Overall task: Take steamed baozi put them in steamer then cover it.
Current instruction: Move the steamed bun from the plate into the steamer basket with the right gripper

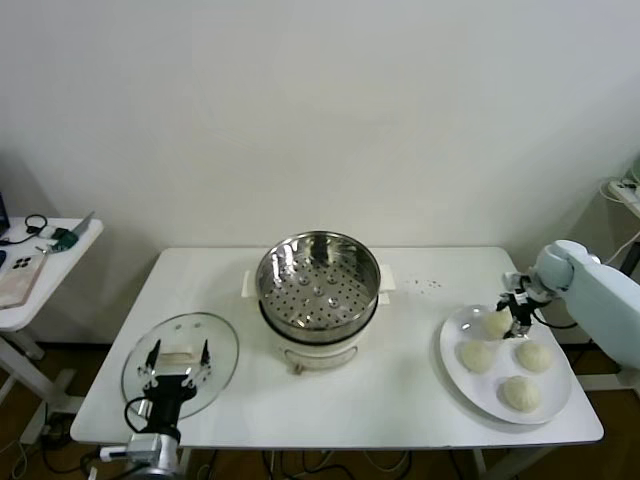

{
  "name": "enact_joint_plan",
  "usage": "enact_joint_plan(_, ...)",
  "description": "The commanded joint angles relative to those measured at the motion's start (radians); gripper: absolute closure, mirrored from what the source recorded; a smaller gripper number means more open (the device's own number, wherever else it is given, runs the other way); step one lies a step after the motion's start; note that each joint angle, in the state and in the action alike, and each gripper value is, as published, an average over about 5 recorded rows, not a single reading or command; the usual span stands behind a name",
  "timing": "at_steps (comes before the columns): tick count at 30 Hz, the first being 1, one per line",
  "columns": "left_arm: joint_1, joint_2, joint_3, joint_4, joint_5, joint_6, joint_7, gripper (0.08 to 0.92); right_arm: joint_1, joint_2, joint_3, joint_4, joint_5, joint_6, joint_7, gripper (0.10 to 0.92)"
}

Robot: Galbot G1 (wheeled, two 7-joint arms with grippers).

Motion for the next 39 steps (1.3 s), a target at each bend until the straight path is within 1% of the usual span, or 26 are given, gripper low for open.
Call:
enact_joint_plan(1,0.002,0.001,-0.001,-0.002,-0.007,0.002,-0.001,0.177,0.241,-0.019,-0.218,0.134,0.072,0.053,-0.003,0.34)
enact_joint_plan(7,0.014,0.003,-0.005,-0.009,-0.011,0.001,0.0,0.177,0.529,0.053,-0.434,0.231,0.141,0.128,-0.011,0.338)
enact_joint_plan(11,0.018,0.005,-0.005,-0.01,-0.011,-0.002,0.002,0.177,0.663,0.129,-0.51,0.289,0.15,0.172,-0.019,0.338)
enact_joint_plan(15,0.02,0.006,-0.001,-0.013,-0.011,-0.002,0.003,0.177,0.734,0.205,-0.542,0.339,0.135,0.219,-0.015,0.338)
enact_joint_plan(21,0.023,0.007,0.006,-0.017,-0.01,-0.001,0.003,0.177,0.745,0.32,-0.545,0.369,0.05,0.297,-0.008,0.338)
enact_joint_plan(26,0.03,0.014,0.011,-0.019,-0.01,-0.001,0.004,0.177,0.704,0.432,-0.533,0.373,-0.001,0.322,-0.003,0.334)
enact_joint_plan(33,0.033,0.021,0.013,-0.02,-0.013,-0.004,0.004,0.177,0.6,0.594,-0.504,0.291,-0.091,0.366,0.002,0.33)
enact_joint_plan(39,0.027,0.027,0.011,-0.019,-0.014,-0.001,0.001,0.177,0.519,0.665,-0.497,0.211,-0.146,0.397,0.001,0.329)
